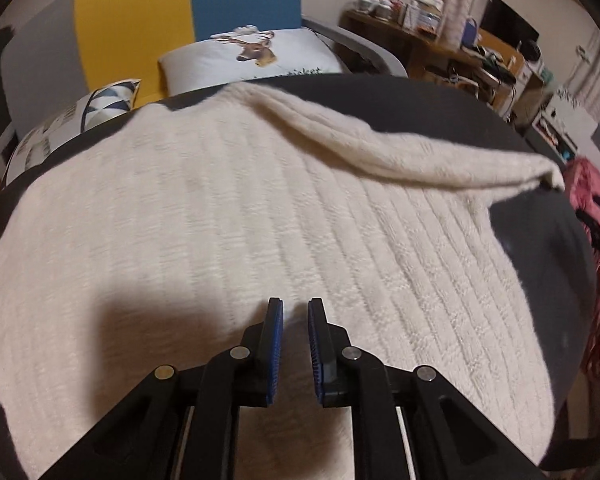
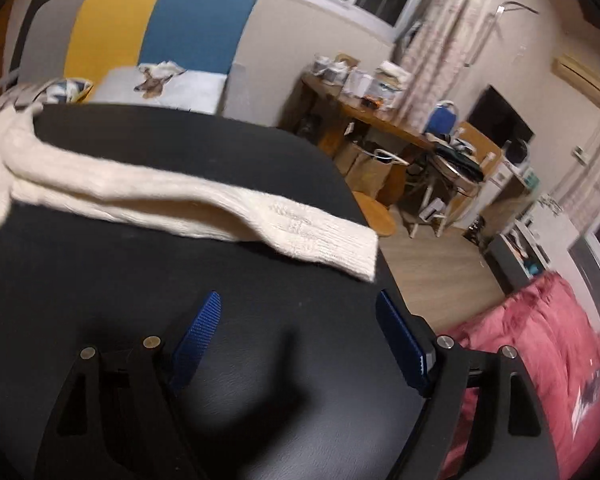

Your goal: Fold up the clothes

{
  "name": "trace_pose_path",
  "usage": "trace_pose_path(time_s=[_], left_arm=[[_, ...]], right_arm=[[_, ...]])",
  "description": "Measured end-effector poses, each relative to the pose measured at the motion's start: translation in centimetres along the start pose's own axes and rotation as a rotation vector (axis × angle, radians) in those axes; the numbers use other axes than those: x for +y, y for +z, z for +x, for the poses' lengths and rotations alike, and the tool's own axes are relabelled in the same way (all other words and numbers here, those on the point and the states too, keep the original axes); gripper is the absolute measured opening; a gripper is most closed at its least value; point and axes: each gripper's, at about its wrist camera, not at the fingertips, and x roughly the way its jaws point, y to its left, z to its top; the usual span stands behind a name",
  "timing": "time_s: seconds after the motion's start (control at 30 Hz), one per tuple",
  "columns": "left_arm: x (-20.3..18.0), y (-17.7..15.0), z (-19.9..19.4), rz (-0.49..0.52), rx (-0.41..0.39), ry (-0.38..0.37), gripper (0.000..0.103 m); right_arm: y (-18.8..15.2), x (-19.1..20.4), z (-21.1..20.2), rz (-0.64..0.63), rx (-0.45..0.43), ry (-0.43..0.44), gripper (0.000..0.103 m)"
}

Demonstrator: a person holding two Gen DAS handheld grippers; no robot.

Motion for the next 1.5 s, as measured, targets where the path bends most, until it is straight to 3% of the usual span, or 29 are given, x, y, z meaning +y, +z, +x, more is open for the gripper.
trace_pose_path(time_s=[0.23,0.4,0.43,0.47,0.5,0.53,0.77,0.97,1.13,1.23,1.4,1.5], left_arm=[[1.5,0.0,0.1,-0.078,-0.005,-0.053,0.012],[2.5,0.2,0.4,-0.130,0.004,-0.089,0.012],[2.5,0.3,0.4,-0.132,0.004,-0.090,0.012],[2.5,0.6,0.5,-0.134,0.005,-0.090,0.012],[2.5,0.9,0.6,-0.135,0.006,-0.093,0.012],[2.4,1.2,0.6,-0.135,0.005,-0.099,0.012],[0.5,4.5,1.3,-0.008,-0.034,-0.090,0.012],[0.6,7.2,3.5,-0.022,-0.022,-0.103,0.012],[-0.7,9.2,4.1,0.071,-0.051,-0.126,0.012],[-1.7,10.8,5.6,0.123,-0.030,-0.131,0.012],[-1.4,11.9,6.4,0.077,-0.035,-0.158,0.012],[-0.9,11.9,6.0,0.061,-0.055,-0.166,0.012]], right_arm=[[0.0,-1.1,4.6,-0.070,0.026,0.046,0.083],[0.9,-2.4,7.5,-0.041,0.050,0.076,0.082],[1.1,-2.8,7.9,-0.029,0.054,0.092,0.071],[1.4,-3.1,8.2,-0.012,0.068,0.109,0.032],[1.7,-3.4,8.5,0.009,0.093,0.122,0.009],[1.9,-3.7,8.7,0.028,0.117,0.126,0.006],[4.4,-4.7,3.5,0.014,0.148,0.187,0.006],[8.3,-6.2,-2.1,-0.009,0.142,0.206,0.006],[11.5,-8.5,-5.0,0.008,0.174,0.240,0.006],[12.9,-11.0,-4.4,0.082,0.208,0.214,0.003],[11.6,-14.2,2.7,0.207,0.322,0.061,0.003],[8.5,-14.3,3.7,0.325,0.279,0.207,0.005]])
